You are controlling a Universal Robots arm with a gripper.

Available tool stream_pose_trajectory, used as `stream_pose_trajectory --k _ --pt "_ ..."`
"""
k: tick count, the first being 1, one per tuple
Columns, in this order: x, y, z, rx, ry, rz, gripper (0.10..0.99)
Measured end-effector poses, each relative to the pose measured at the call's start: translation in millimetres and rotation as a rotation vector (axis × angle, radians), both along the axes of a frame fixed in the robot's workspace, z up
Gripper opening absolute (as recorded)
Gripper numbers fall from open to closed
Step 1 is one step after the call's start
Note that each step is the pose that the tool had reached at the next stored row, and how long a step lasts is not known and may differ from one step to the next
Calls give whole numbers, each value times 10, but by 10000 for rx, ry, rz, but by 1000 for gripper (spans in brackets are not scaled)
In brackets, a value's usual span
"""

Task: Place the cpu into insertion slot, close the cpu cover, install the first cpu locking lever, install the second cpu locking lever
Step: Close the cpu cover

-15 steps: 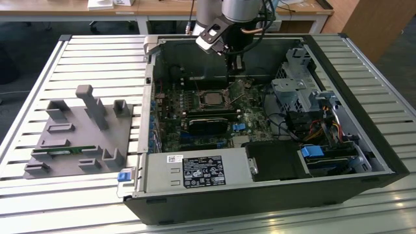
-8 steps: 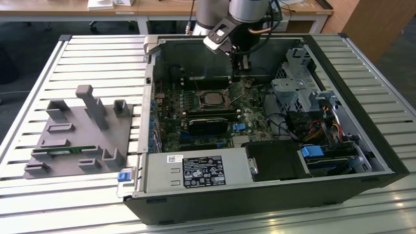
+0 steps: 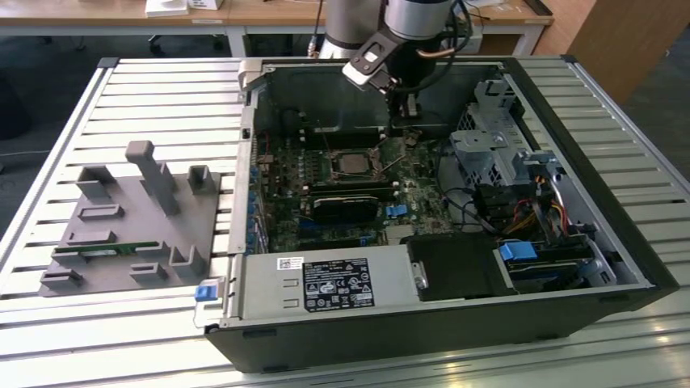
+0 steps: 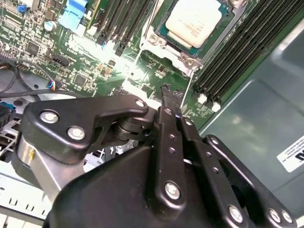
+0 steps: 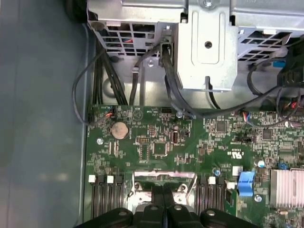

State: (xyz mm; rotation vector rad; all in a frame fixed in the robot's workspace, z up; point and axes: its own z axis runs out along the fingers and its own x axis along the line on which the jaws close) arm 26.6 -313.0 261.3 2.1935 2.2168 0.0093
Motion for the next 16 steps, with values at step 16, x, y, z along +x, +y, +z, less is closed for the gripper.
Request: stream_pose_trajectory --k 16 --pt "169 24 -43 -5 -1 -196 106"
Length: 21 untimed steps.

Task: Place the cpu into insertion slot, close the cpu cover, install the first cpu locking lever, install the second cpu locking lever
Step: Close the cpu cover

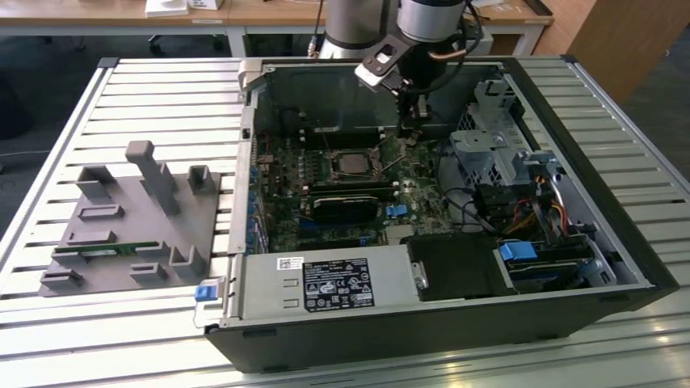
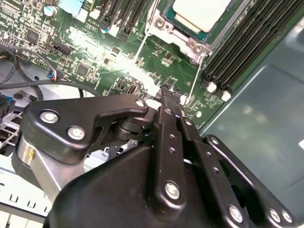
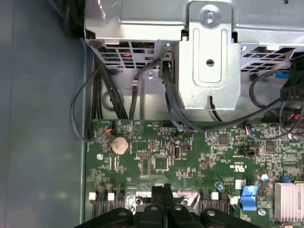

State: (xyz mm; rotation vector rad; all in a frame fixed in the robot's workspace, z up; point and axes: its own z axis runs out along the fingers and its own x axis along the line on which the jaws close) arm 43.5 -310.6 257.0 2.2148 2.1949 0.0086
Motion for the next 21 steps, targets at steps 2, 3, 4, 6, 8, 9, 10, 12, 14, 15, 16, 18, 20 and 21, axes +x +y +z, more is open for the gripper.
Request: stream_pose_trajectory --k 2,3,4,6,8,9,10,12,14,15,16,18,20,21 --pt "28 0 -4 -4 2 -17 106" --pt "43 0 -6 -3 1 -18 106" --pt "58 0 -9 -2 1 -18 106" --pt "85 1 -13 0 0 -17 106" --pt "110 1 -14 0 0 -16 106" --pt "120 0 -14 -1 1 -17 106" --pt "128 1 -15 -1 1 -17 106" --pt "136 1 -16 -2 1 -18 106" --pt "150 0 -19 -3 1 -18 106" --pt "157 0 -21 -4 1 -17 106" --pt "163 0 -23 -4 1 -18 106" --pt "173 1 -28 -3 1 -17 106" --pt "177 1 -36 -2 0 -18 106" --pt "178 0 -42 -3 1 -18 106"
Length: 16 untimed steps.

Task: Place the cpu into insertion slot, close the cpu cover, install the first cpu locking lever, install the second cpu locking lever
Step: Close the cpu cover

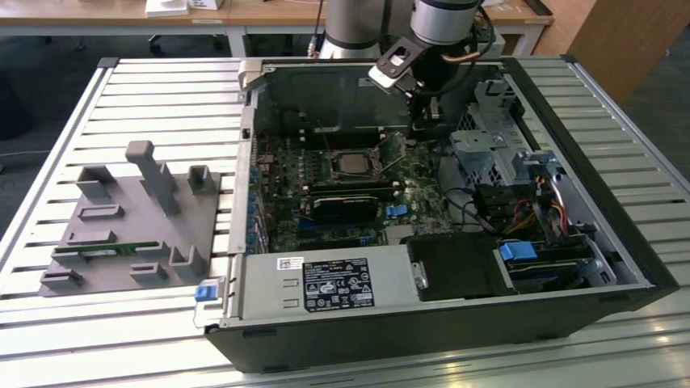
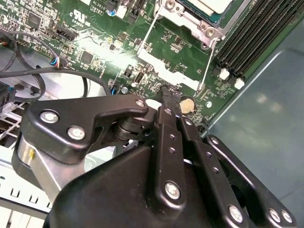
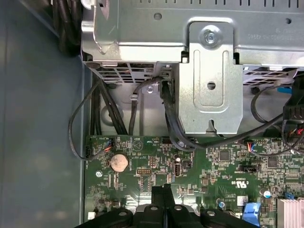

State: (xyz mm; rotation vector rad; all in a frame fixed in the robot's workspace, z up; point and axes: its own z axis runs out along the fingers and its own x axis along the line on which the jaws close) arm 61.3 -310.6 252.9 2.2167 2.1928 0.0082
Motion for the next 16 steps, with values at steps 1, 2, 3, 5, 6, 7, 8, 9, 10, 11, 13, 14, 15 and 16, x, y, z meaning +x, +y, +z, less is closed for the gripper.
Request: stream_pose_trajectory --k 1,2,3,5,6,7,8,9,10,11,13,14,15,16 --pt "1 0 -7 -1 0 0 106" --pt "1 0 -15 0 0 -1 106" --pt "2 0 -24 0 0 1 106" --pt "4 0 -41 0 0 1 106" --pt "5 0 -49 -1 0 1 106" --pt "6 0 -58 -1 0 1 106" --pt "6 0 -66 -1 0 0 106" --pt "6 0 -73 -1 0 0 106" --pt "6 0 -78 -2 0 0 106" --pt "6 0 -83 -2 0 0 106" --pt "5 0 -90 -3 0 1 106" --pt "3 0 -91 -4 1 2 106" --pt "-2 0 -93 -4 1 1 106" --pt "-10 0 -94 -1 0 1 106"
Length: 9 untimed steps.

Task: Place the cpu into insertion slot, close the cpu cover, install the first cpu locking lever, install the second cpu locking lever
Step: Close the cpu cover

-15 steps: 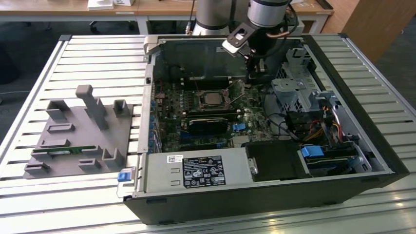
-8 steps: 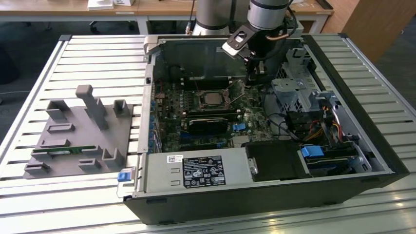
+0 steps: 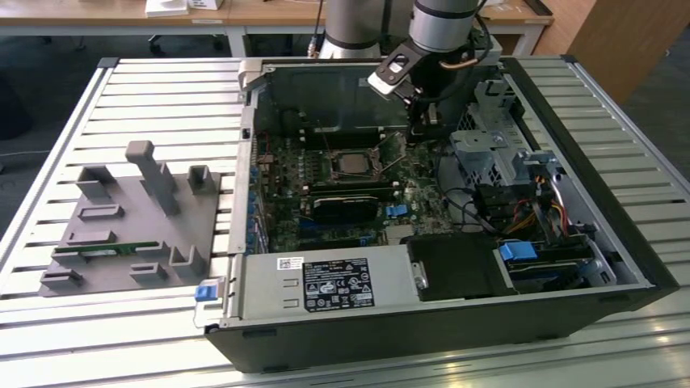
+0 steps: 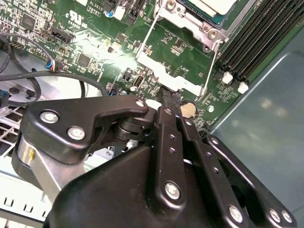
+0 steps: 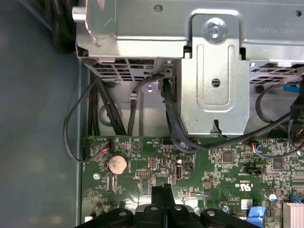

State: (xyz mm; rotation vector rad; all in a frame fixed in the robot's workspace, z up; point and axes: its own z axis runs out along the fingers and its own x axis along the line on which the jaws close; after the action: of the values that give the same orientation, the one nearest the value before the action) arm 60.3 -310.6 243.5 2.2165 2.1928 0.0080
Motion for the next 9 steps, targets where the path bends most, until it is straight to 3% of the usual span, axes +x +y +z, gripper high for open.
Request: stream_pose_trajectory --k 9 --pt "-80 0 -3 -1 0 0 106"
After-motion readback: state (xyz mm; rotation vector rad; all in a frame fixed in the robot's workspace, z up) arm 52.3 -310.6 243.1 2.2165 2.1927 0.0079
